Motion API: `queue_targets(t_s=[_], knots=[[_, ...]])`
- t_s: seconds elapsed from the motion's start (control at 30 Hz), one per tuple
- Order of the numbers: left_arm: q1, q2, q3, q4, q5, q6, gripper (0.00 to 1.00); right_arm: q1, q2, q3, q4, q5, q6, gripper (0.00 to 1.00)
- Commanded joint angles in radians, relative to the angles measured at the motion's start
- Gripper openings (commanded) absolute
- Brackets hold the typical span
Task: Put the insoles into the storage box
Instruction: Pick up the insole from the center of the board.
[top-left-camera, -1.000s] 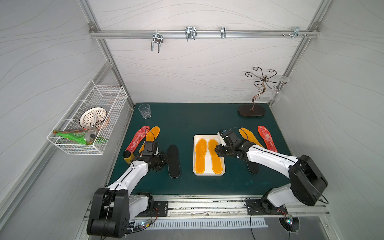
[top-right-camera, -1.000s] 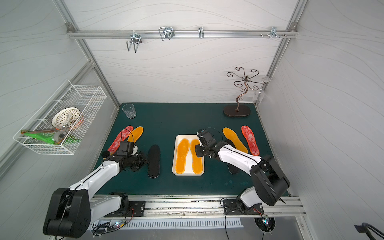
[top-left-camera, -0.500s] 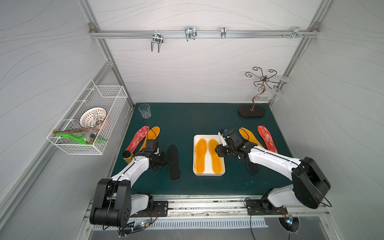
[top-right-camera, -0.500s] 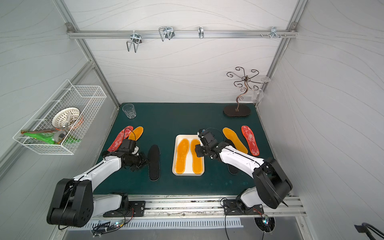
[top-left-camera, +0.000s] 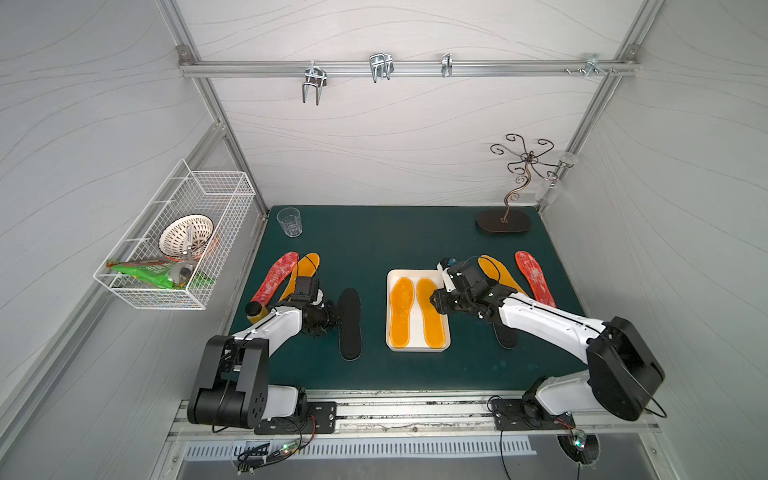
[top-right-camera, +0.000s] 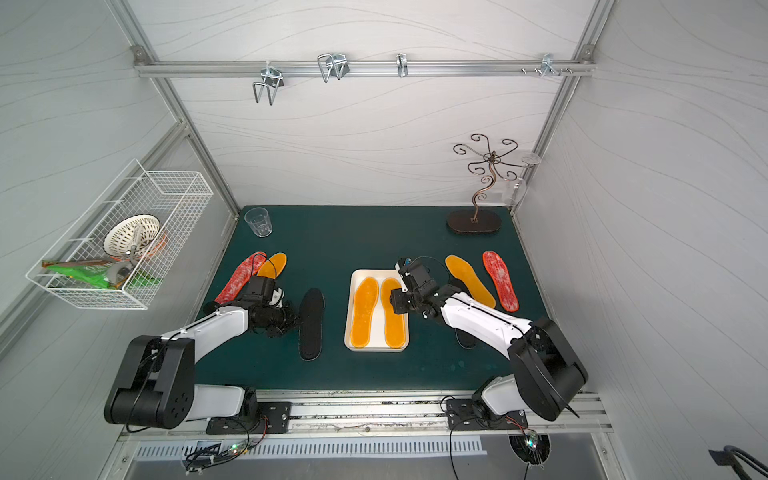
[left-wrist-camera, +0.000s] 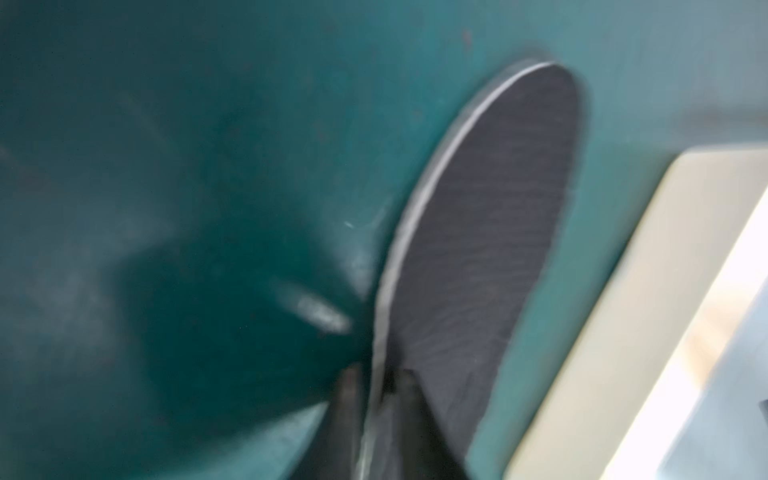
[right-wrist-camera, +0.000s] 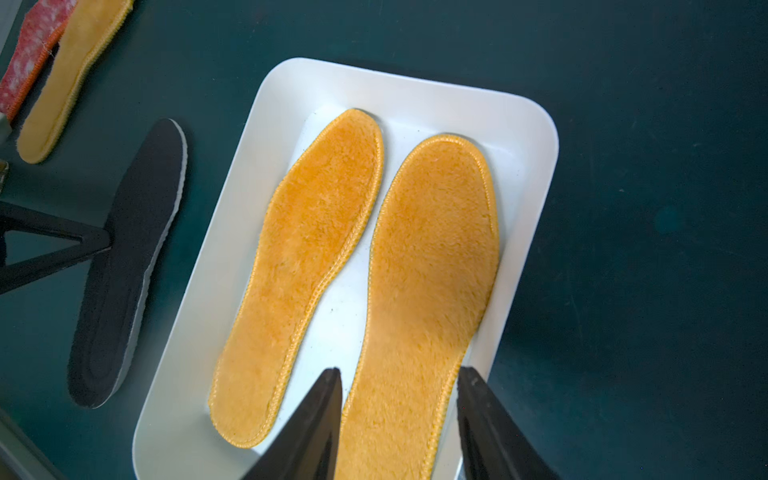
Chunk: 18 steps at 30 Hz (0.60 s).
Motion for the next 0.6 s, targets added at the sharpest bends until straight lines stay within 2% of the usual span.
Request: queue_targets(t_s=[0.0,0.07,0.33,0.57], knots=[[-0.005,0.022,-0.001,0.010,-0.020,0.001,0.10,-0.010,-0.026,-0.017,0.017,-0.006,-0.003,0.49],[-0.005,0.017,-0.002,0.010,-0.024,-0.001,0.00,-0.013,-0.034,-0.025,0.023,0.002,-0.004,0.49],[-0.005,-0.035,0.017,-0.034,-0.044,0.007,0.00,-0.044,-0.058,-0.060,0.066,0.047,0.007,0.49],[-0.005,-0.146,0.053,-0.116,-0.128,0.040,0.00,-0.094,-0.097,-0.058,0.063,0.073,0.007,0.53]])
